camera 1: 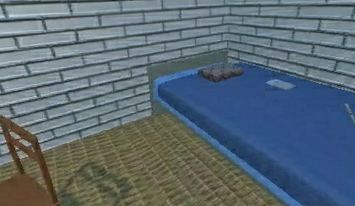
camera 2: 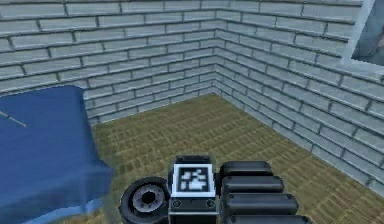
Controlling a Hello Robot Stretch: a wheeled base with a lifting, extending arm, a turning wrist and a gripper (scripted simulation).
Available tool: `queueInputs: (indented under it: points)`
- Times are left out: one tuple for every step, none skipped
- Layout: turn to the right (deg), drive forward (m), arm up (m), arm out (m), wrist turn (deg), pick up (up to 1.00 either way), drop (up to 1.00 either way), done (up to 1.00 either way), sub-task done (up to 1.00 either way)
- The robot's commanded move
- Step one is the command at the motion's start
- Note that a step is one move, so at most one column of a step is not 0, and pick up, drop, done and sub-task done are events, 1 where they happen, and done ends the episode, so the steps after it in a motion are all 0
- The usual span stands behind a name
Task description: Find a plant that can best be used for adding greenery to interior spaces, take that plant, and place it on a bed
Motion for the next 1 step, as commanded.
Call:
queueInputs:
  points:
    - [0.0,1.00,0.00,0.00,0.0,0.00,0.00,0.00,0.00]
